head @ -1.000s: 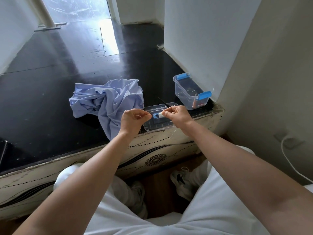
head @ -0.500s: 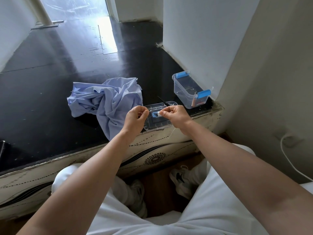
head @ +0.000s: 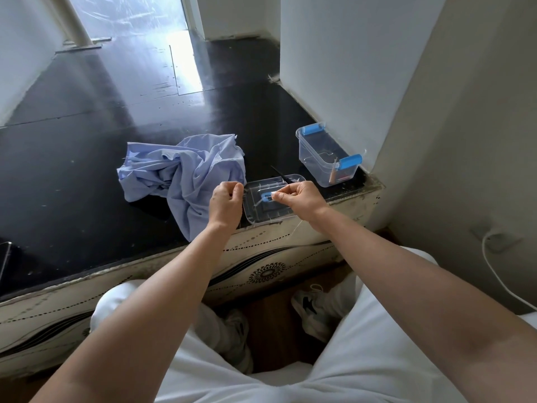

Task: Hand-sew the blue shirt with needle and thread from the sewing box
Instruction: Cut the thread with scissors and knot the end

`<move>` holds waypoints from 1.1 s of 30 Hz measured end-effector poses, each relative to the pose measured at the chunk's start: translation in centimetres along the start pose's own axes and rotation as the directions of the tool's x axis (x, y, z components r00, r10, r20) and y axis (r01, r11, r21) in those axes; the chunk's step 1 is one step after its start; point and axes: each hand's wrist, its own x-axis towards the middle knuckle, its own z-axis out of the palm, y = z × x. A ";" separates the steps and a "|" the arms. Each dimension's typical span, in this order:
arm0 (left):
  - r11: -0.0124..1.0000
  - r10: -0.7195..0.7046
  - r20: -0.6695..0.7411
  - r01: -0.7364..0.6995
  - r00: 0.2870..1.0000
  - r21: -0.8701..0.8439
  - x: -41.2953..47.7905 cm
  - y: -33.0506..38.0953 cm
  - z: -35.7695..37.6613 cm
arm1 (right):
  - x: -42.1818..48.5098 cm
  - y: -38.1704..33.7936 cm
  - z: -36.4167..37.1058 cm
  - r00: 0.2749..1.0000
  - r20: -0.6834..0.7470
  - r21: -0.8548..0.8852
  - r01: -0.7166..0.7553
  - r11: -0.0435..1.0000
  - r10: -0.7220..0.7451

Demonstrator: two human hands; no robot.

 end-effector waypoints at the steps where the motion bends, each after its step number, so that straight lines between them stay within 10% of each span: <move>1: 0.999 0.028 -0.003 -0.027 1.000 0.016 0.0 0.3 -0.1 | 0.0 0.0 -0.3 1.000 -0.008 -0.008 -0.003 1.000 0.002; 10: 0.986 0.157 0.285 -0.164 0.946 0.001 -1.7 2.4 1.2 | -0.5 -1.2 -0.8 0.999 0.008 0.009 0.040 0.999 -0.040; 23: 0.871 -0.052 -0.218 0.151 0.975 0.467 0.6 -0.3 -4.4 | -0.7 -0.2 -2.2 0.998 0.002 0.024 -0.063 0.998 0.063; 25: 0.805 0.091 -0.146 0.014 0.985 0.593 0.6 0.5 -3.9 | -0.7 -0.6 -1.9 0.999 0.013 0.024 -0.049 0.999 0.049; 29: 0.861 0.325 0.229 -0.387 0.918 0.329 -0.1 2.5 -1.5 | -0.7 -1.6 -1.1 0.999 0.037 0.006 0.023 1.000 -0.024; 33: 0.905 0.293 0.421 -0.391 0.859 0.167 -1.2 3.1 -0.7 | -0.8 -1.8 -1.1 0.998 0.026 0.011 0.050 0.999 -0.050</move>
